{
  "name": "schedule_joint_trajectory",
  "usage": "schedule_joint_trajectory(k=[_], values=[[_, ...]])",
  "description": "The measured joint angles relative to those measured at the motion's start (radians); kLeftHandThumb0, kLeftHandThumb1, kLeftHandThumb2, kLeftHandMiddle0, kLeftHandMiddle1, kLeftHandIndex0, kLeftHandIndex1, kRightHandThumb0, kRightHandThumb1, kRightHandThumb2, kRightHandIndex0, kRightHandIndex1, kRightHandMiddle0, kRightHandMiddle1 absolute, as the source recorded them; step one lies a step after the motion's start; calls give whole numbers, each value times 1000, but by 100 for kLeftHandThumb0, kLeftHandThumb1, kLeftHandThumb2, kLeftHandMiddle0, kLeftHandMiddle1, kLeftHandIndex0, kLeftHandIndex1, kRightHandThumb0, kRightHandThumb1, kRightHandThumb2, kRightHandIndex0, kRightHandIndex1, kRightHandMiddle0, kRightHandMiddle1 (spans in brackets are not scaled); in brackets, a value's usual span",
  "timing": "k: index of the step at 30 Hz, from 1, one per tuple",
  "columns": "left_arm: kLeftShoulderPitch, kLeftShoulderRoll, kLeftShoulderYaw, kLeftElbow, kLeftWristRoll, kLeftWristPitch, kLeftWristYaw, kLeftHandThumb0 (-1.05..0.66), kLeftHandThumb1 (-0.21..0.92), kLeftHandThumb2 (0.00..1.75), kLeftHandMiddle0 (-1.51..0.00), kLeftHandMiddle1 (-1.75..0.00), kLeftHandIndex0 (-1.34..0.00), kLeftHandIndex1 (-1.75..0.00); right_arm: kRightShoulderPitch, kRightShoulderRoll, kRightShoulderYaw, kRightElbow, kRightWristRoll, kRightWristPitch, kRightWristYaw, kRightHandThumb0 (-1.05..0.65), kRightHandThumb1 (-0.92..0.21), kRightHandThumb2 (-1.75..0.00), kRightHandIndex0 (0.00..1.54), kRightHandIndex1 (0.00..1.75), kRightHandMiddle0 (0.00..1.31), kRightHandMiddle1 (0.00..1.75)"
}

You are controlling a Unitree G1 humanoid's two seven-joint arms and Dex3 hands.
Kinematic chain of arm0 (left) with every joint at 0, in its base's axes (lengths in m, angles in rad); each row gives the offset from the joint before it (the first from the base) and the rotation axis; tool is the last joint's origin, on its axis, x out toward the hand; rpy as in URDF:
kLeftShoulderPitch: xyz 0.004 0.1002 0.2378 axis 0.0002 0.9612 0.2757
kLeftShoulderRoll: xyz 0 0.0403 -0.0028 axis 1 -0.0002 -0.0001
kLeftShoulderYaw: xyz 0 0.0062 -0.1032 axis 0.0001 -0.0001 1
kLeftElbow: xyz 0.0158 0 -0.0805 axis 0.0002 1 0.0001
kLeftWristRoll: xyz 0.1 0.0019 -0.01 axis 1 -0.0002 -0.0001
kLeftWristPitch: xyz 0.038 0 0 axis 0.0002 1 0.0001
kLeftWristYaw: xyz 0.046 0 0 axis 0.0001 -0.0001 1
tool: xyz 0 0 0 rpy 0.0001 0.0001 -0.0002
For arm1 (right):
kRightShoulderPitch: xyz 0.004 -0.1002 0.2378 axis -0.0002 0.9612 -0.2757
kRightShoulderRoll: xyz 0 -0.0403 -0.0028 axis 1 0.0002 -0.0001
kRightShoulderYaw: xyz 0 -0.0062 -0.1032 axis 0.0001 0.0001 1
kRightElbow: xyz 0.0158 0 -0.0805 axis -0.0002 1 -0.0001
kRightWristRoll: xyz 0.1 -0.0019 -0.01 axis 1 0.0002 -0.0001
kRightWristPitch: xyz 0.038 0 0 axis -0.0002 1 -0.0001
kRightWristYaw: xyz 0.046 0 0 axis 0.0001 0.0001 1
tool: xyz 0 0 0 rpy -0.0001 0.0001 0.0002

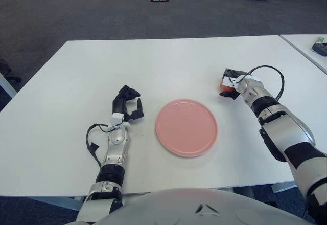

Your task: Put the apple into the plate.

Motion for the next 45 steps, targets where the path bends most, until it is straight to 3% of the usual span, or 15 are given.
schedule_joint_trajectory(k=[5, 6, 8, 12, 18, 25, 45], values=[[0, 0, 2, -2, -1, 2, 0, -52, 21, 146, -131, -175, -70, -175, 14, 32, -45, -4, 35, 101, -114, -47, -34, -127, 28, 147, 58, 175], [0, 0, 2, -3, -1, 4, 0, -52, 21, 146, -131, -175, -70, -175, 17, 41, -59, -6, 44, 123, -144, -30, -24, -135, 49, 142, 63, 175], [0, 2, 3, -4, -2, 8, -2, -52, 21, 146, -131, -175, -70, -175, 27, 59, -100, -14, 79, 151, -224, -16, -10, -147, 70, 141, 69, 175], [0, 4, 3, -4, -3, 8, -6, -52, 21, 146, -130, -175, -70, -175, 54, 81, -158, -23, 128, 153, -351, -4, 3, -162, 89, 147, 72, 175], [0, 5, 2, -5, -3, 8, -6, -52, 22, 145, -130, -175, -70, -175, 71, 92, -191, -23, 159, 123, -448, -1, 8, -171, 94, 158, 70, 175], [0, 6, 2, -5, -1, 8, -5, -53, 20, 147, -132, -175, -71, -175, 94, 98, -211, -20, 176, 77, -540, 0, 9, -172, 96, 160, 69, 175], [0, 6, 4, -7, 0, 10, 1, -52, 22, 145, -131, -175, -70, -175, 123, 100, -237, -33, 199, 20, -624, 0, 7, -170, 96, 157, 68, 175]])
